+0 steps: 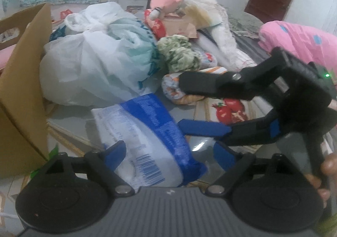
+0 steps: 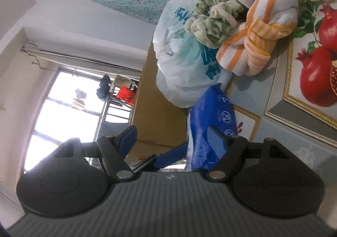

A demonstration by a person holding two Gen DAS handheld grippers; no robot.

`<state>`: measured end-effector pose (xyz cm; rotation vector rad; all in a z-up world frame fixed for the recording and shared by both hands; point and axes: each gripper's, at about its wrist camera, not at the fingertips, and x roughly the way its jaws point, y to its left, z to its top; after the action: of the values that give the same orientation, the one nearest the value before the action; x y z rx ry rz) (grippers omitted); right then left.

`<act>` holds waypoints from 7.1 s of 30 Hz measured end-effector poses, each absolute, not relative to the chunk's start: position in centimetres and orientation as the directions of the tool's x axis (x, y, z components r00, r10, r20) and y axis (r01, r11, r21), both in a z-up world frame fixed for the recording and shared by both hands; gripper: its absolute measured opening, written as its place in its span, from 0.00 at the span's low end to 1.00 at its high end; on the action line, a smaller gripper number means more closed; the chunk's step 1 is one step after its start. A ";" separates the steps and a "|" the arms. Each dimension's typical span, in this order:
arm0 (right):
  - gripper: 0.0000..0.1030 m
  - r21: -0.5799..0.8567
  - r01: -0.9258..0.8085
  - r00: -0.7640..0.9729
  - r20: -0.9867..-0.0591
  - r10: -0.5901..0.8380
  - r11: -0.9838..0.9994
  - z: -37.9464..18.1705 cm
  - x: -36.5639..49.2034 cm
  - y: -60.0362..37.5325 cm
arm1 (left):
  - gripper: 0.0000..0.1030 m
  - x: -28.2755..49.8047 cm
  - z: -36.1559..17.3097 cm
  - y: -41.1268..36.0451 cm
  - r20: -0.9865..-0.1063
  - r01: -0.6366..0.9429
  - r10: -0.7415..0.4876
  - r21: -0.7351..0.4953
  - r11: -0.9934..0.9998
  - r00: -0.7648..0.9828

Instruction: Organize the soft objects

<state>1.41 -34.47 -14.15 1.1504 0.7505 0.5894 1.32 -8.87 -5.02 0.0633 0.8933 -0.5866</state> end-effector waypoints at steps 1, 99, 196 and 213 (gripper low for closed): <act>0.72 0.948 -0.034 0.628 -0.226 0.745 0.317 -14.0 1.5 -34.5 | 0.85 1.3 -5.0 -8.7 -0.749 0.501 -0.448 -0.180 0.846 0.488; 0.61 0.806 0.049 0.544 -0.517 0.661 0.590 -9.4 3.5 -30.7 | 0.90 3.2 -8.0 -3.9 -0.672 0.478 -0.662 -0.485 0.732 0.333; 0.60 0.792 -0.089 -0.024 -0.608 0.793 0.604 -11.2 36.4 5.4 | 0.87 17.4 3.5 19.7 -0.757 -0.094 -0.029 -0.119 0.988 0.653; 0.82 0.817 -0.357 0.221 -0.398 0.890 0.453 2.1 24.9 -9.9 | 0.87 17.8 0.9 18.1 -0.881 -0.069 -0.172 -0.224 0.972 0.441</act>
<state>24.94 -9.91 2.13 0.6525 0.9964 0.9521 17.84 18.14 0.88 -0.2406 1.1154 -0.0647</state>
